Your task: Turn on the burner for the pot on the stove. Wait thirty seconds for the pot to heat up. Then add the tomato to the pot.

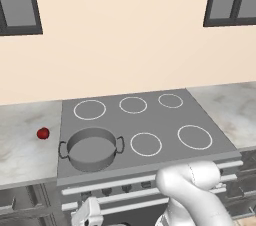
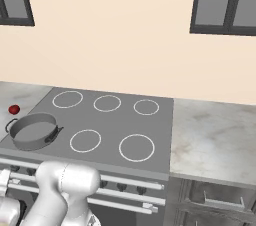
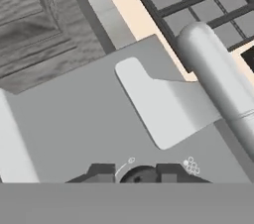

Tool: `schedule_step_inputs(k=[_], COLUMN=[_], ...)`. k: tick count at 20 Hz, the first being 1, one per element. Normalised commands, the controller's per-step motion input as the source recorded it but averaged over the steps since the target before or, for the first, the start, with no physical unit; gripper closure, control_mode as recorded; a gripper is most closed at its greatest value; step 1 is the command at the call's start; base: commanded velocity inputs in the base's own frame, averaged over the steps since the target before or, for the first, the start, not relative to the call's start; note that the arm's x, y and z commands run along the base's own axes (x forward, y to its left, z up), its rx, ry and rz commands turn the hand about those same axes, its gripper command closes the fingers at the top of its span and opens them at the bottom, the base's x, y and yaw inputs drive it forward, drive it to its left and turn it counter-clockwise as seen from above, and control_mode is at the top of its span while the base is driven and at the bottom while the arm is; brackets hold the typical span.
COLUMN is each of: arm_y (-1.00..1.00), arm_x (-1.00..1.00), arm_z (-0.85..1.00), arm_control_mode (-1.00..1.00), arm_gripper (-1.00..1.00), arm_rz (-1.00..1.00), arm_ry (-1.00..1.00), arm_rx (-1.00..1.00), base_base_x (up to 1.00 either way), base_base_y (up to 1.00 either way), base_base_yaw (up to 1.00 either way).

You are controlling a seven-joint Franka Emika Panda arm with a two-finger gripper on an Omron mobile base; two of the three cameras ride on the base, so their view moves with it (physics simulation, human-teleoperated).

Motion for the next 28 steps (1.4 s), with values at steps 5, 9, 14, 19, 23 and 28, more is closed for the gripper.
schedule_step_inputs(k=[5,9,14,19,23,28], arm_y=[0.07,0.06,-0.01,0.03,0.06,0.0], arm_x=[-0.48,-0.78,-0.88,-0.13,0.1,0.25], arm_z=[0.14,0.2,0.59,1.0,1.0,1.0], arm_control_mode=[-1.0,-1.0,-1.0,-1.0,-1.0,-1.0], arm_gripper=[-1.0,-1.0,-1.0,-1.0,-1.0,-1.0], arm_rz=[0.01,0.01,0.0,-0.07,-0.03,0.0], arm_ry=[-0.21,-0.29,-0.44,-0.42,-0.28,-0.07], arm_rx=[0.0,-0.01,0.03,0.06,0.0,0.02], base_base_x=[0.0,0.0,0.0,0.0,0.0,0.0], base_base_y=[0.0,0.0,0.0,0.0,0.0,0.0], base_base_yaw=[0.0,0.0,0.0,0.0,0.0,0.0])
